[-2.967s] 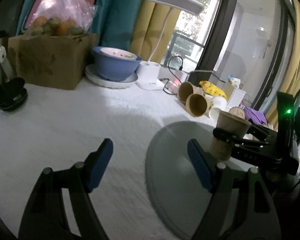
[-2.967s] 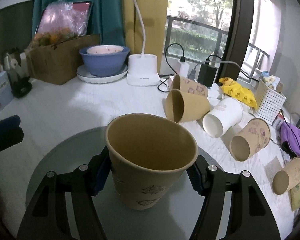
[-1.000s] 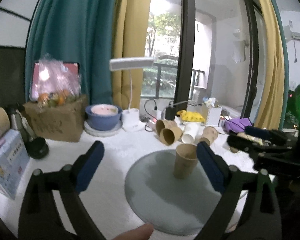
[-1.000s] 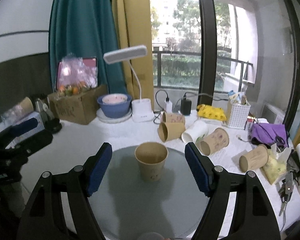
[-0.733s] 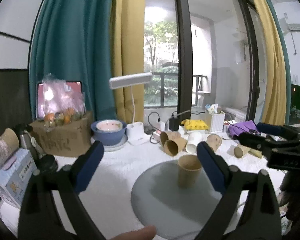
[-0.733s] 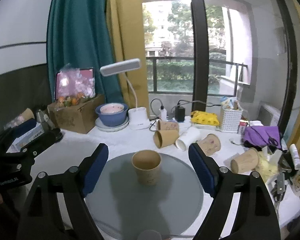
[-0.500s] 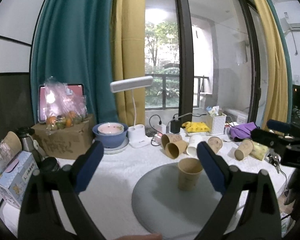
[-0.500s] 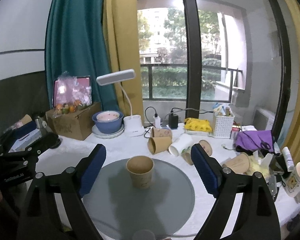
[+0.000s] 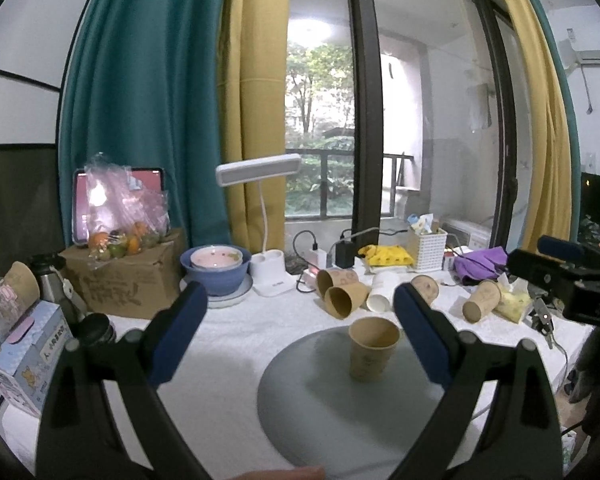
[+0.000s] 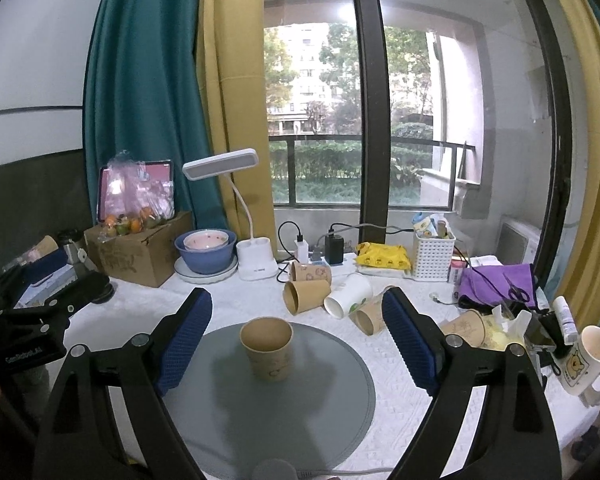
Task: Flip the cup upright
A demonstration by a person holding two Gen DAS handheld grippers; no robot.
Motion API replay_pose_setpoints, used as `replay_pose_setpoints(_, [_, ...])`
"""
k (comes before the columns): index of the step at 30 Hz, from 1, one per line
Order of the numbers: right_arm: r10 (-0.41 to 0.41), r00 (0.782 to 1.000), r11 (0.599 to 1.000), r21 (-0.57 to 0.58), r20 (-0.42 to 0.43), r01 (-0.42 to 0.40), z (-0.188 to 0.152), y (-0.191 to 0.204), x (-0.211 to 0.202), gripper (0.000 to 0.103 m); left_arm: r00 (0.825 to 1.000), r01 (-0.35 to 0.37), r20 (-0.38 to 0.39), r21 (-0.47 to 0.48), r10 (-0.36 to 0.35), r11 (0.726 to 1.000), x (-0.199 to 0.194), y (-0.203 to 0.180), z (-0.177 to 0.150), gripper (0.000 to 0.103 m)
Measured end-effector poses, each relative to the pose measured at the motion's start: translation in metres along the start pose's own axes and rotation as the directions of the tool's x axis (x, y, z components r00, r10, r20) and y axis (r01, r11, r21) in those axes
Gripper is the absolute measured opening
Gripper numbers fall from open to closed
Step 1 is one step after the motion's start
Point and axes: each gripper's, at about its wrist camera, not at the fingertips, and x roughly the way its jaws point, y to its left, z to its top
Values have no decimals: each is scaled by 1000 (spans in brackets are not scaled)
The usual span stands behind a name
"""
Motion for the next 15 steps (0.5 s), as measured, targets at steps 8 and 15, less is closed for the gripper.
replay_pose_setpoints(8, [7,1000,1000,-2,-5,-7,2,1,1,89,1000,12,-7,3,-12,1000,0,0,1,95])
replay_pose_setpoints(15, [9,1000,1000,-1,-5,-9,2,2,1,89,1000,15,-5,4,-15,1000,-1,0,2,95])
